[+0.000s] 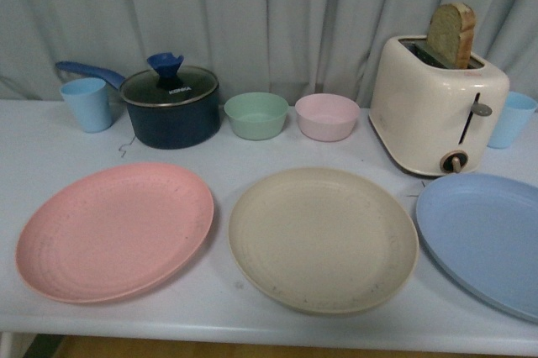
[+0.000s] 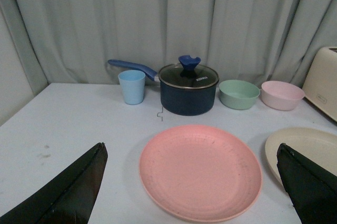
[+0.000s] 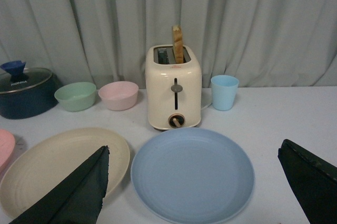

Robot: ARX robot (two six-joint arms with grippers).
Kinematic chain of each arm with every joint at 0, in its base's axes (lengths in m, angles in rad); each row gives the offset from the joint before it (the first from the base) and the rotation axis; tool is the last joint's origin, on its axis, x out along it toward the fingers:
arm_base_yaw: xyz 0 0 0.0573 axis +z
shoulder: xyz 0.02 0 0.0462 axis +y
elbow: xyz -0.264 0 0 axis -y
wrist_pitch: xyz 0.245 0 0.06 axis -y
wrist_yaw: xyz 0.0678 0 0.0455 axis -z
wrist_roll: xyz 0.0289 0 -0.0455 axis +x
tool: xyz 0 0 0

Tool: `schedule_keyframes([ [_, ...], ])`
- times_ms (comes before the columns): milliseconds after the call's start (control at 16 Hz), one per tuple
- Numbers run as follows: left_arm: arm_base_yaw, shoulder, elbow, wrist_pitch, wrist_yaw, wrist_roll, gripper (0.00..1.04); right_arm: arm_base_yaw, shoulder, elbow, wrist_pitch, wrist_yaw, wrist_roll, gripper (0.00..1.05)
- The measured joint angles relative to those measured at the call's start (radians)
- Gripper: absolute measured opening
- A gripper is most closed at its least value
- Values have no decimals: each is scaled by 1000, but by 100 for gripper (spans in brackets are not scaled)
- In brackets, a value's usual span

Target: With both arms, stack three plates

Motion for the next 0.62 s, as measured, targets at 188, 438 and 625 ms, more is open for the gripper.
schedule_keyframes([
  [188, 0, 0, 0, 0, 0, 0, 98, 0, 0, 0, 0, 0, 0, 98],
  [438, 0, 0, 0, 0, 0, 0, 98, 0, 0, 0, 0, 0, 0, 98],
  [625, 0, 0, 0, 0, 0, 0, 98, 0, 0, 0, 0, 0, 0, 98],
])
